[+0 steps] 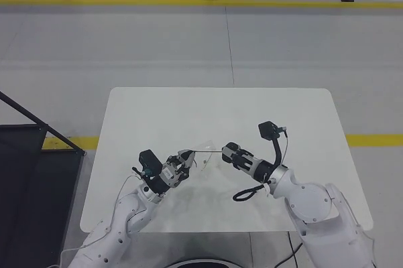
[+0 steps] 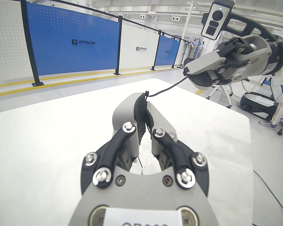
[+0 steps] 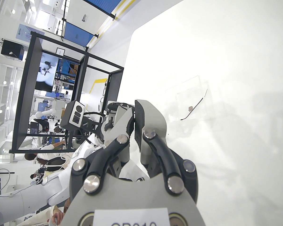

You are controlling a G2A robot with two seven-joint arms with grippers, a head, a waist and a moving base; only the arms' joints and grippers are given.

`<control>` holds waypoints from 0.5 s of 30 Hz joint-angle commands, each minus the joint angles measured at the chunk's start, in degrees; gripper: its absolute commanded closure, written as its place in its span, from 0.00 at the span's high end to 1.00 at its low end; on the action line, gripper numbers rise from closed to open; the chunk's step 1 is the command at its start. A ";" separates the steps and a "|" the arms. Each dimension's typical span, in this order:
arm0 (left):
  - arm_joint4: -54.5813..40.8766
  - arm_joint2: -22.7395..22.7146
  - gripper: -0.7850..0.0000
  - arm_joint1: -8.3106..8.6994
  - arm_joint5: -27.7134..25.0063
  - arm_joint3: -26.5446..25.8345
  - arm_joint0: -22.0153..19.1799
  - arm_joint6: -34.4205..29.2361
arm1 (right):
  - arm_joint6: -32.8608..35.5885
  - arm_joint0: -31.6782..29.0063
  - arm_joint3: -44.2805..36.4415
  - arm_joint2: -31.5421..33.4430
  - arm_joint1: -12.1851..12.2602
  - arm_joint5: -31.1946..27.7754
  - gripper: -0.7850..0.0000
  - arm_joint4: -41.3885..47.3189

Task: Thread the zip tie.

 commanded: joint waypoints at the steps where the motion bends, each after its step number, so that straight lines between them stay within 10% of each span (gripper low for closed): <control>1: 0.00 0.00 0.00 0.00 0.00 0.00 0.00 0.00 | -0.47 -0.56 -0.33 0.52 0.07 -0.16 0.00 0.01; 15: -7.11 -0.55 0.00 -0.56 -3.70 0.86 -1.48 -3.27 | -1.13 -6.43 -5.03 3.79 0.71 -1.97 0.00 0.25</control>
